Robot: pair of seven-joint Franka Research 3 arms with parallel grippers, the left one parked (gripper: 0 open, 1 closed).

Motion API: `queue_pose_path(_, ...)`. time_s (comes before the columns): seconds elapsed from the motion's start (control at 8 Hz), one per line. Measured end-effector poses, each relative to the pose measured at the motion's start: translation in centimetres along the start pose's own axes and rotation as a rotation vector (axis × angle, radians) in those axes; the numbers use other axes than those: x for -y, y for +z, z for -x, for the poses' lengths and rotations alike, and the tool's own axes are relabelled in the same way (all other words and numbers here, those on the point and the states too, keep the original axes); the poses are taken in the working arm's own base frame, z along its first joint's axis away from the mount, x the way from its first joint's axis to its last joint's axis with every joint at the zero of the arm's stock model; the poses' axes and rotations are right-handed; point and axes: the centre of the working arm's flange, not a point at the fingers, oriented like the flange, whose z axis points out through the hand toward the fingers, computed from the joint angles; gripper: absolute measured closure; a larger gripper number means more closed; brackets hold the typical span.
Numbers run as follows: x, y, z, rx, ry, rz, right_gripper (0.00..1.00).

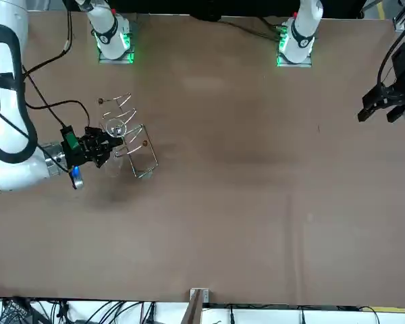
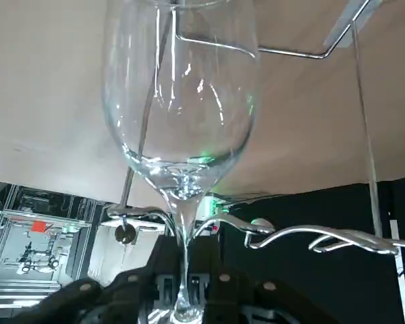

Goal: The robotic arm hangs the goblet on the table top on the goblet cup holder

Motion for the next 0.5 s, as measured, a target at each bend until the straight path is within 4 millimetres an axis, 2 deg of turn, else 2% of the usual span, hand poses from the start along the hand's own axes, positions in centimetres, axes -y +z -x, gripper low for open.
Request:
queue_pose_path(0.25,0.25,0.56,0.13,0.001,-0.003,0.008,0.91)
queue_pose_path(0.5,0.78,1.15,0.32,-0.01,-0.009,0.01,0.84)
